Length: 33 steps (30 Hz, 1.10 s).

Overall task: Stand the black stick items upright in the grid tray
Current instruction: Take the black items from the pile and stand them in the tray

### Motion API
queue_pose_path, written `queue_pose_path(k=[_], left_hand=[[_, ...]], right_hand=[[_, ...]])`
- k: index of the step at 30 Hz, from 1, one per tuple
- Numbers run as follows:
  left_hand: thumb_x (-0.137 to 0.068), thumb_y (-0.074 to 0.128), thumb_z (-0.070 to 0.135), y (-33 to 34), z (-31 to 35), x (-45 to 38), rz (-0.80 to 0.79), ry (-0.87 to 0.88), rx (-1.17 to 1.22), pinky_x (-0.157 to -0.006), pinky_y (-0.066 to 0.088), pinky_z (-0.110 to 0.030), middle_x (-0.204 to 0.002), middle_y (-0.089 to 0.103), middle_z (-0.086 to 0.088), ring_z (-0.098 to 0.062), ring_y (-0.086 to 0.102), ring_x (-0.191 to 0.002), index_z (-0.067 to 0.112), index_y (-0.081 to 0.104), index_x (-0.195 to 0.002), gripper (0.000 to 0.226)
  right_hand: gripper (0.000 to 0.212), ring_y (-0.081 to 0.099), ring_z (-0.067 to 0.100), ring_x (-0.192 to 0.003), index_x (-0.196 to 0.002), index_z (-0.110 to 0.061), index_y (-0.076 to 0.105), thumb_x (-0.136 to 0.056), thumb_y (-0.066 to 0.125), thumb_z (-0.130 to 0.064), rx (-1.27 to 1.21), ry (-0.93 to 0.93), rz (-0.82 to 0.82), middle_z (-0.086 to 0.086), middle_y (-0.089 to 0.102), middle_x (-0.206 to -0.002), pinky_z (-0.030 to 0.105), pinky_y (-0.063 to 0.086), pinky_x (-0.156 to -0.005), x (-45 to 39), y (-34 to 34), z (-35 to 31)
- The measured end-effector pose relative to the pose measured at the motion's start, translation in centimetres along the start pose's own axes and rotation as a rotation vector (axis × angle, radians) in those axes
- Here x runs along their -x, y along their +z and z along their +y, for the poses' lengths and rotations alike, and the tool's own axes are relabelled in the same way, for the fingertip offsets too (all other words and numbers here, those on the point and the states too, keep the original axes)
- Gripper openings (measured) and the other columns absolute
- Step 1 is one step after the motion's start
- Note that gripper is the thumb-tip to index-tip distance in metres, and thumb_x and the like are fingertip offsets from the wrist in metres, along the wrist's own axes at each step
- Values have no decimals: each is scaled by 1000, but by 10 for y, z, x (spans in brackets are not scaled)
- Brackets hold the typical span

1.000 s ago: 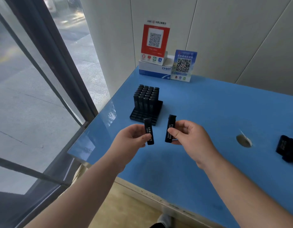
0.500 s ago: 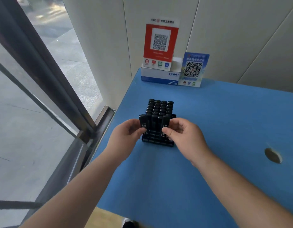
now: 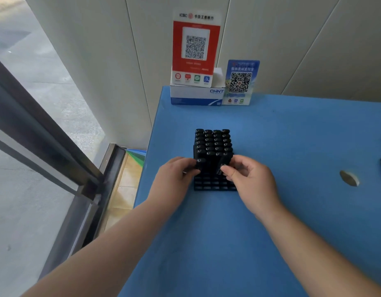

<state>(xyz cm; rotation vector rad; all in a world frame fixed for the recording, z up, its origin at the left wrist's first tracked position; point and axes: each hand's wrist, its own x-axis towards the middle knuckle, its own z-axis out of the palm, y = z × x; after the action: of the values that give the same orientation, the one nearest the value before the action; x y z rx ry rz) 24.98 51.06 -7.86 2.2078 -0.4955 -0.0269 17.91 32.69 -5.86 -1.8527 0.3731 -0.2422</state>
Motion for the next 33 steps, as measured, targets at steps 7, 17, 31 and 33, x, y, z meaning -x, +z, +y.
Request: queue_pose_path(k=[7, 17, 31, 33], left_hand=[[-88, 72, 21, 2, -5, -2, 15, -1, -19, -69, 39, -3, -86, 65, 13, -3, 55, -83, 23, 71, -95, 8], [-87, 73, 22, 3, -8, -2, 1, -7, 15, -68, 44, -8, -83, 62, 17, 2, 58, -84, 25, 66, -87, 8], [-86, 74, 23, 1, -7, -3, -7, -52, 26, -66, 44, -11, -78, 61, 17, 1, 58, -81, 28, 62, -80, 14], [-84, 75, 26, 0, -7, -2, -8, -76, 19, -64, 42, -10, -77, 61, 16, 2, 58, -80, 29, 61, -77, 17]], right_hand=[[15, 73, 9, -89, -100, -30, 76, -86, 72, -27, 66, -23, 39, -15, 77, -92, 45, 58, -89, 1, 13, 4], [6, 66, 4, -77, -92, -21, 75, -86, 76, -19, 252, -197, 172, -12, 71, -83, 19, 51, -71, -3, 32, 13], [7, 62, 7, -79, -90, -16, 76, -86, 73, -11, 363, -274, 183, -8, 72, -84, 21, 49, -70, -2, 37, 18], [7, 60, 7, -78, -85, -14, 76, -86, 73, -7, 384, -283, 216, -7, 71, -81, 16, 46, -69, 1, 37, 18]])
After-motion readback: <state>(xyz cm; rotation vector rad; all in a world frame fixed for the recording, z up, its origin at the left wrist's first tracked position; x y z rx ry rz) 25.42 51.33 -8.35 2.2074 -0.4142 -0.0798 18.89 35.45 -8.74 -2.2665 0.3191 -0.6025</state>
